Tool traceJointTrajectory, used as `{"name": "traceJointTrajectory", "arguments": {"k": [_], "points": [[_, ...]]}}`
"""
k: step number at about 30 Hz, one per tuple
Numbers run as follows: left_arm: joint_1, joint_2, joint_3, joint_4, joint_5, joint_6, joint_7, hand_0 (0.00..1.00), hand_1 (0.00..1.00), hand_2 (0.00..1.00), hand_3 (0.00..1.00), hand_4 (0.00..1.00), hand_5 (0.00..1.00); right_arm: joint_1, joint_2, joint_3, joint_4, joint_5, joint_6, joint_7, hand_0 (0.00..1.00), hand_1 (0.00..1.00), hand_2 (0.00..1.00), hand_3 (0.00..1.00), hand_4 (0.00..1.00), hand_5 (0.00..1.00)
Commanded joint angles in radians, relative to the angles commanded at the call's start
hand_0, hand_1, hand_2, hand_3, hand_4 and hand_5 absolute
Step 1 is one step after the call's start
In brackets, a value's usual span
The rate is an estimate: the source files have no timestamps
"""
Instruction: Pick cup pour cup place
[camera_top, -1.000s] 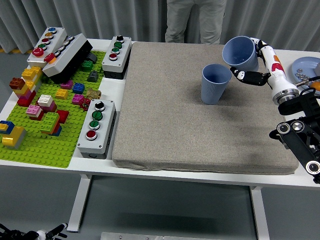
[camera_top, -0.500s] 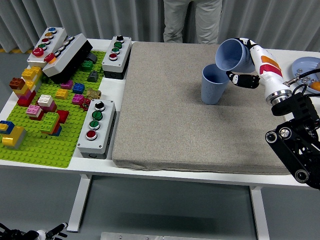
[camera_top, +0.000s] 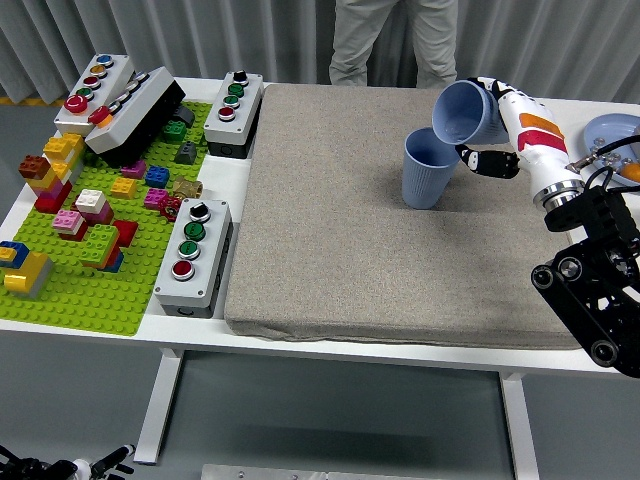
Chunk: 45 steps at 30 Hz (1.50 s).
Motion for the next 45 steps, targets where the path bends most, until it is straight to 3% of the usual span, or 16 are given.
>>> {"name": "traceJointTrajectory", "arguments": {"k": [32,45], "points": [[-0.001,0.002,-0.008,0.000,0.005,0.001,0.001,0.854,0.867,0.884,0.774,0.599,0.998,0.061,-0.083,-0.123,-0.043,-0.030,-0.032,0.014,0.648,0.538,0.463,0.503,0.496,0.002],[-0.003,0.002,-0.010,0.000,0.006,0.001,0.001,0.854,0.868,0.885,0.774,0.599,0.998,0.080,-0.098,-0.166,-0.059,-0.037,-0.047,0.013,0.650,0.540,0.465,0.503,0.495,0.002]]}}
